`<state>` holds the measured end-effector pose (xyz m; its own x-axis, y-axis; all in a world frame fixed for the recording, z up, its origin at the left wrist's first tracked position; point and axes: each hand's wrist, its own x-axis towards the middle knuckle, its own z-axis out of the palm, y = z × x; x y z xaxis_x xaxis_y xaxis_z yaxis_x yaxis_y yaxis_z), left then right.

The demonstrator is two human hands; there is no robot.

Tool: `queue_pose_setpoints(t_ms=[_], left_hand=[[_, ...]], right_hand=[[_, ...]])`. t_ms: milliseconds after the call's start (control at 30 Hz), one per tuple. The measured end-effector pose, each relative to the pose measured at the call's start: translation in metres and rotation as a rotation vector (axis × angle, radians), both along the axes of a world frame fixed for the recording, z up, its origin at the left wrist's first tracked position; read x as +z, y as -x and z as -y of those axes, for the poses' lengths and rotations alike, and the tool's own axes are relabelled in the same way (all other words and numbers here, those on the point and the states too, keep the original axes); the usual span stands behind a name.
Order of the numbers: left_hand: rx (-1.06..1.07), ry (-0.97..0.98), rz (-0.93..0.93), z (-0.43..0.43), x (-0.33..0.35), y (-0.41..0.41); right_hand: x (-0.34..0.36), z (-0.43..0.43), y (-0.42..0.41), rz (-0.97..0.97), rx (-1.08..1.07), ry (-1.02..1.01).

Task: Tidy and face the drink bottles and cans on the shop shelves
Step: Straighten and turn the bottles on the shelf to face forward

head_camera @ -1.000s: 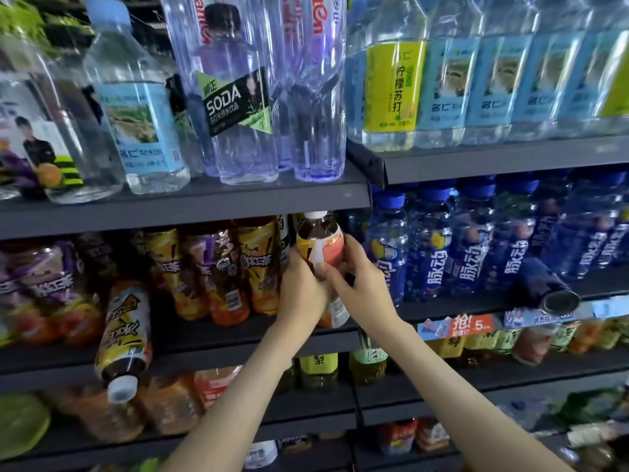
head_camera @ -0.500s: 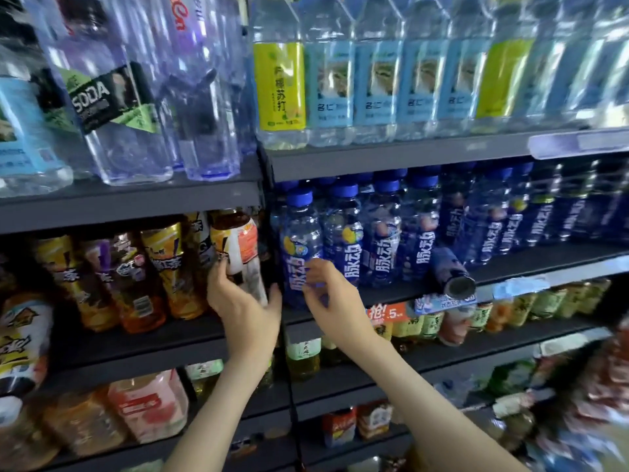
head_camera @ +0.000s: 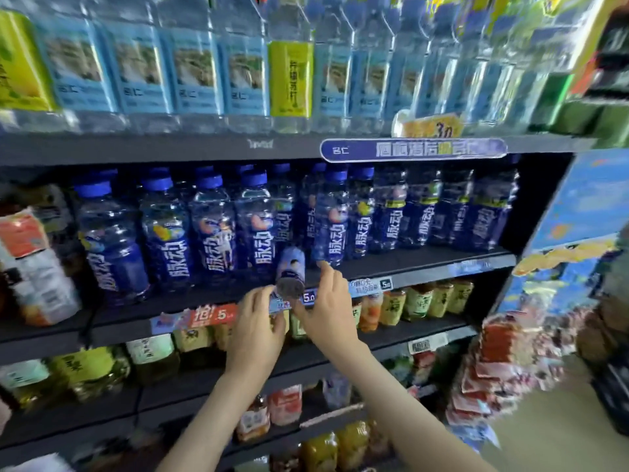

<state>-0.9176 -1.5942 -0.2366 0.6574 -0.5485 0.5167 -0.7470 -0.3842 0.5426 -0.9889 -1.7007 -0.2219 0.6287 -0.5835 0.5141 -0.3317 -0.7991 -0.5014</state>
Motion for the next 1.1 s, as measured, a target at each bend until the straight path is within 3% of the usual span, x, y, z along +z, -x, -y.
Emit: queue_pose_setpoints(t_ms=[167, 333, 433, 533, 600, 667, 767, 1100], left_hand=[[-0.057, -0.1, -0.056, 0.026, 0.006, -0.005], [0.033, -0.036, -0.038, 0.036, 0.006, -0.012], [0.078, -0.077, 0.023, 0.036, 0.007, -0.019], [-0.042, -0.135, -0.013, 0.038, 0.006, -0.031], [-0.133, -0.105, -0.066, 0.044, 0.011, -0.038], [-0.118, -0.028, -0.075, 0.055, 0.016, -0.042], [-0.04, 0.06, -0.122, 0.074, 0.022, -0.043], [0.137, 0.045, -0.194, 0.093, 0.031, -0.033]], right_hand=[[-0.009, 0.027, -0.014, -0.122, 0.056, 0.057], [-0.018, 0.05, -0.032, -0.264, 0.251, 0.247], [-0.017, 0.064, -0.041, -0.201, 0.363, 0.373], [-0.012, 0.075, -0.044, -0.092, 0.41, 0.447], [0.0, 0.077, -0.044, 0.034, 0.392, 0.314], [0.017, 0.076, -0.045, 0.161, 0.367, 0.047], [0.036, 0.079, -0.055, 0.189, 0.305, -0.232], [0.014, 0.09, -0.071, 0.126, 0.349, -0.292]])
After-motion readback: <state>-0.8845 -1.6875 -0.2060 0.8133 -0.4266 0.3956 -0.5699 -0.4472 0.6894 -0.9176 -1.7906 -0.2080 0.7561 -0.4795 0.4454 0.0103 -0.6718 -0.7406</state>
